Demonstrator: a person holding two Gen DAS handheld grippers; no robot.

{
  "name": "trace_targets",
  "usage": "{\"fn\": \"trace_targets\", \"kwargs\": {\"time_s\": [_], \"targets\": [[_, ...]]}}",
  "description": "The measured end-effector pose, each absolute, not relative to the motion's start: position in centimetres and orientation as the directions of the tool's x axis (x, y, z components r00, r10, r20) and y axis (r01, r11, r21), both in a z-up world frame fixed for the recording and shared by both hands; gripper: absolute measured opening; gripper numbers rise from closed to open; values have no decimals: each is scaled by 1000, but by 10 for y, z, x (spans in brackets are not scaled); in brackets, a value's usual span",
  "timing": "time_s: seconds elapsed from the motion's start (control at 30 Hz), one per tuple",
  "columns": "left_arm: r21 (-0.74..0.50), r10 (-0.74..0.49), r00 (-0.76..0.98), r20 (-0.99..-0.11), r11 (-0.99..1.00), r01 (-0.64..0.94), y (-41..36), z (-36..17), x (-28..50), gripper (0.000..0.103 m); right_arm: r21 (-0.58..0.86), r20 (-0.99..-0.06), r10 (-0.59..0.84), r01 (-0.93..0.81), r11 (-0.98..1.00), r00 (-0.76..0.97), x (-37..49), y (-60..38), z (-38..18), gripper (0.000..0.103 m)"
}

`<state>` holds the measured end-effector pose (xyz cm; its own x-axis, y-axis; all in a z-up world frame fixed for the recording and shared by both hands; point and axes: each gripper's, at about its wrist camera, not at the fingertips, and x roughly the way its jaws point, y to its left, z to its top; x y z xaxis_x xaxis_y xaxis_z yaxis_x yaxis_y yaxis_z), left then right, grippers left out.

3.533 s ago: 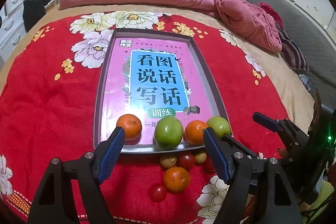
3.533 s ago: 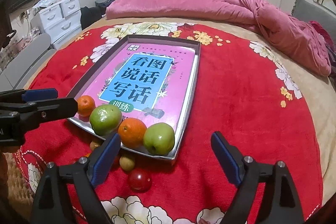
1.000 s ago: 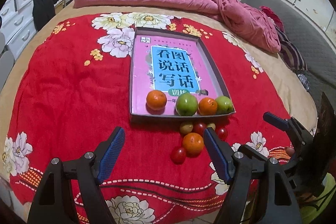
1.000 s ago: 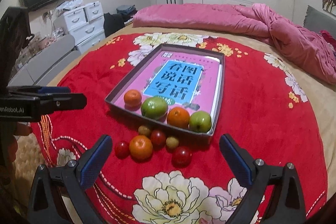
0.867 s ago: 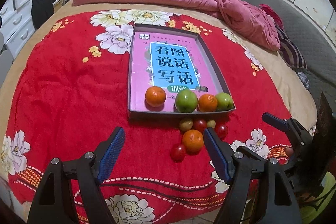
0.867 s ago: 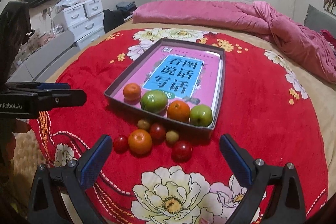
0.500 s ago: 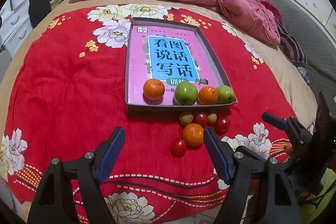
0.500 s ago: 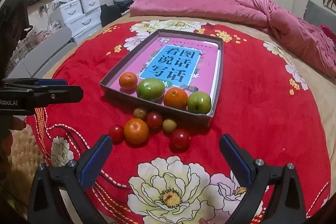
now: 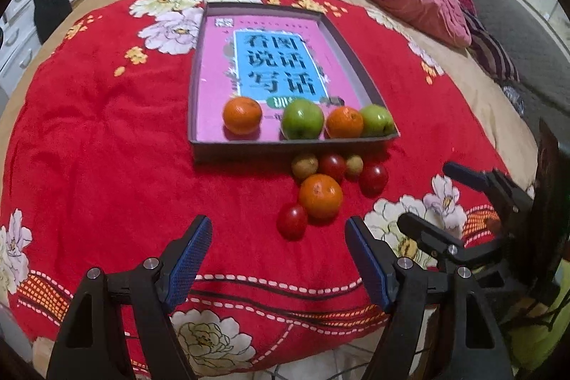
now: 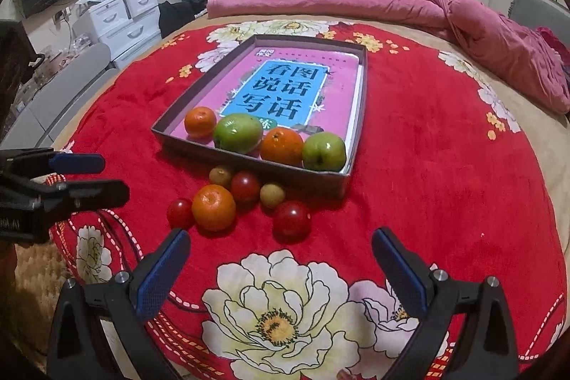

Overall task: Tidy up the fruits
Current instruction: 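Withdraw both open tools back away from the tray, then move both open tools down toward the loose fruits beside the tray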

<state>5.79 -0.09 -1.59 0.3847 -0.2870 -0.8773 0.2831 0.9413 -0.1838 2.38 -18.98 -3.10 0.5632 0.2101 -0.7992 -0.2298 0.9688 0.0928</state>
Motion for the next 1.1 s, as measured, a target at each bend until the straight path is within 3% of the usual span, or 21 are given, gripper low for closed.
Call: {"fn": "trace_targets", "kwargs": {"time_s": [0.67,0.97,1.1], "targets": [[-129,-276,293,-915,890,437,-47,-49,74,78,75,-843,156,-175,982,514,36,-207,-63,101],[-133,-292,274,-916,868,479,-60,-54,84,72,69,-842,195,-257,964,503,49,-197,-71,80],[-147,-303,267,-915,865,480,-61,-54,91,64,31,-845,190,-309,951,500,54,-187,-77,63]]}}
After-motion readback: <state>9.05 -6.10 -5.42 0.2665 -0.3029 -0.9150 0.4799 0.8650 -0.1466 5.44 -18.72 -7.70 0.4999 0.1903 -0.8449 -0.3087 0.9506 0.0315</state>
